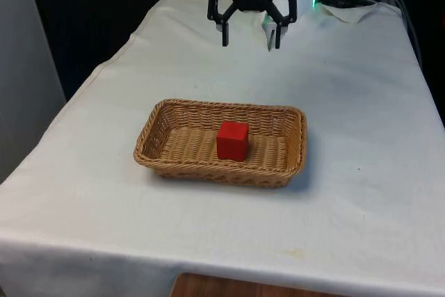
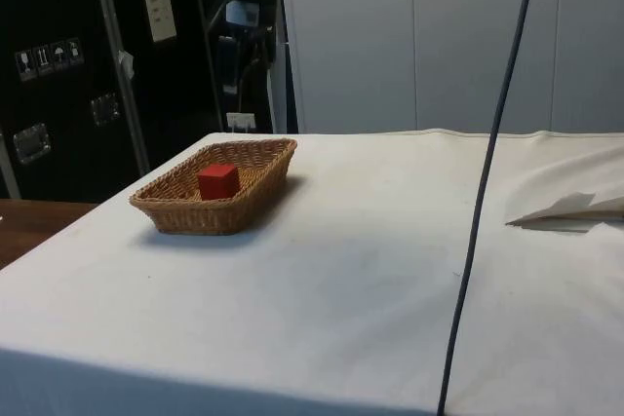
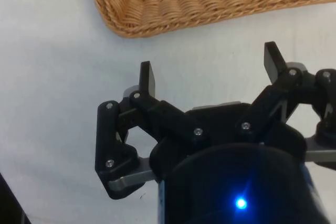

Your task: Pick up the cube and place it into the basket.

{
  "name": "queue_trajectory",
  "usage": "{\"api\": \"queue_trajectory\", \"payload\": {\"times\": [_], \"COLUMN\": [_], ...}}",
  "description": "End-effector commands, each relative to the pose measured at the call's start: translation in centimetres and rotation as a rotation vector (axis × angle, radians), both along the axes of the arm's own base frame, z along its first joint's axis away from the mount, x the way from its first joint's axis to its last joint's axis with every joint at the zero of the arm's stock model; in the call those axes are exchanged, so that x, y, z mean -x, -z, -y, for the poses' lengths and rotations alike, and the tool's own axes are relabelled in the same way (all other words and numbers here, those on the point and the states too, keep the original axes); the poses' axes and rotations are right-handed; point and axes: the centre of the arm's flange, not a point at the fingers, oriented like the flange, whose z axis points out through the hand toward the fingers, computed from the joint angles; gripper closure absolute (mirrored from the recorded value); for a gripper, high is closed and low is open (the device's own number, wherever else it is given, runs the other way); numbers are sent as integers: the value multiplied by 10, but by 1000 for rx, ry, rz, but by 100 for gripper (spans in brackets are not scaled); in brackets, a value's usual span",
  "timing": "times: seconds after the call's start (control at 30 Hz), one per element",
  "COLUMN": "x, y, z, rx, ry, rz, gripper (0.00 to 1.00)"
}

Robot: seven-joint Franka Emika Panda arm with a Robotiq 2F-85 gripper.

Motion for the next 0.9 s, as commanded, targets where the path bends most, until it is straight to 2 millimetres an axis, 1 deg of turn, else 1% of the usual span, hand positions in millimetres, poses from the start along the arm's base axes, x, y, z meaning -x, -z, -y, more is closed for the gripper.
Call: {"api": "queue_trajectory", "payload": {"times": [0.0, 0.03, 0.07, 0.3, 0.33, 0.57, 0.63, 0.77, 0.87], "x": [3, 1, 5, 14, 13, 25, 24, 32, 32], "y": [-2, -1, -5, -15, -13, -21, -21, -25, -25], "z": [0, -1, 0, 0, -1, 0, -1, -2, -1], "rx": [7, 0, 8, 4, -1, 1, -7, -3, -10], "ry": [-2, -2, -7, -27, -26, -53, -53, -70, -72], "rz": [5, 1, 4, 5, 6, 4, 7, 6, 7], "gripper": [0, 0, 0, 0, 0, 0, 0, 0, 0]}}
